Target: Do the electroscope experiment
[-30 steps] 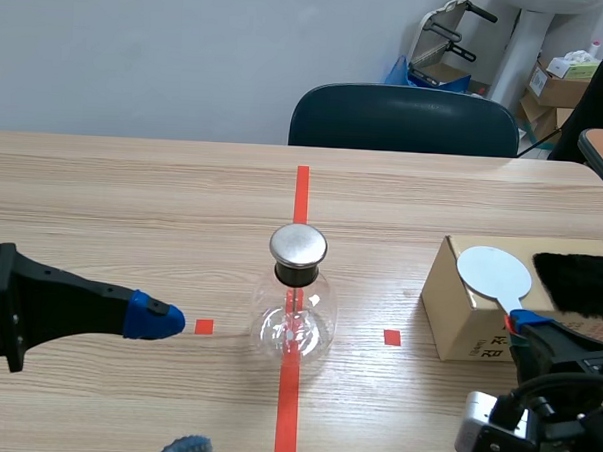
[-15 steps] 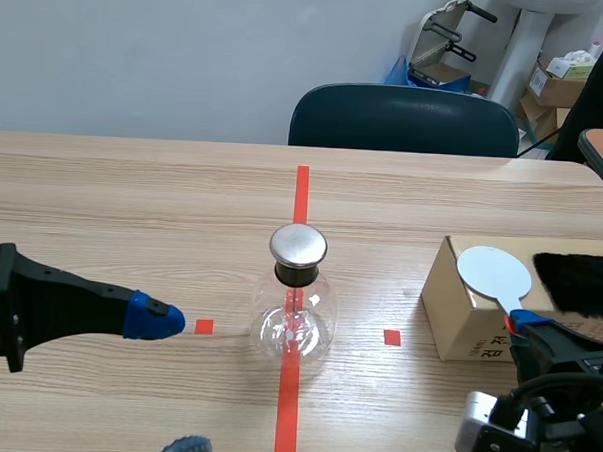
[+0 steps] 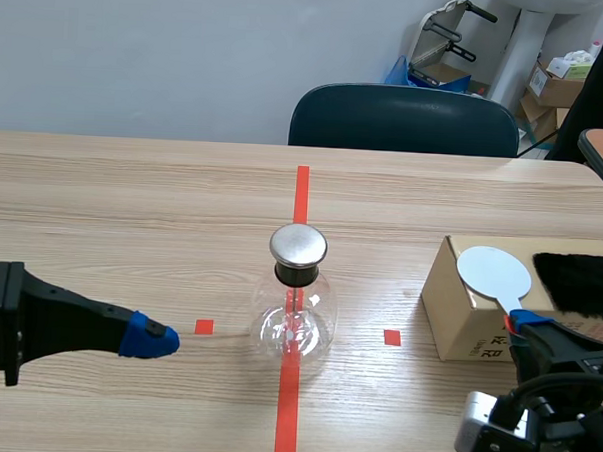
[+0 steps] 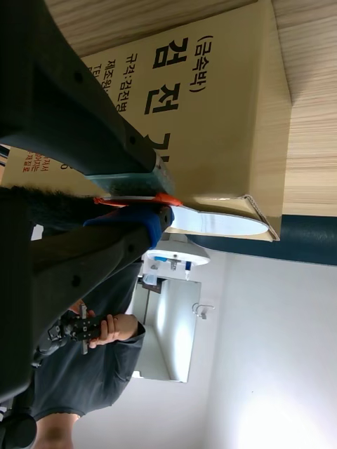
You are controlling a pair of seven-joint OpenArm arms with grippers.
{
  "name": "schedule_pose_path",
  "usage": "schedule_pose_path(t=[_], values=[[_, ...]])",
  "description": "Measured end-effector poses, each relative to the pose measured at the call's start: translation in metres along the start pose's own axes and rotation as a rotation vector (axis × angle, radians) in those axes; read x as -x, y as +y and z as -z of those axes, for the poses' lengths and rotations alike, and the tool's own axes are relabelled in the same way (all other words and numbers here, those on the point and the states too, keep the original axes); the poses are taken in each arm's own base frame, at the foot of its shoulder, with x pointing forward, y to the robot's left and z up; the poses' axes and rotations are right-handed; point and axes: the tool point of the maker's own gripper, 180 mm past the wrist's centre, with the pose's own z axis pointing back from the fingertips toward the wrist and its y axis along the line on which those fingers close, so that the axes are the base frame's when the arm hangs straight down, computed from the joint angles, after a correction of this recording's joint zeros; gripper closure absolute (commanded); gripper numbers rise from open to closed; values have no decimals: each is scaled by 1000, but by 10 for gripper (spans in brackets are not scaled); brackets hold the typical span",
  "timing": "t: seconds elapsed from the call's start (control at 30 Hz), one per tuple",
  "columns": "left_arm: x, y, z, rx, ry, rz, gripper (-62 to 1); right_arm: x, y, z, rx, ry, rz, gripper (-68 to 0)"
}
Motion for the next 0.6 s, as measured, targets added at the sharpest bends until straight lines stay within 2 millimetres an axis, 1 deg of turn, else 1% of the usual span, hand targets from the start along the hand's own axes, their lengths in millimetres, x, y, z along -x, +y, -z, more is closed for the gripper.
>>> schedule_pose_path(t=[0.5, 0.6], values=[[-1, 0, 0, 0, -4, 0, -437, 0, 0, 0, 0, 0, 0, -8], [-5, 0, 0, 0, -29, 0, -437, 0, 0, 0, 0, 0, 0, -8]])
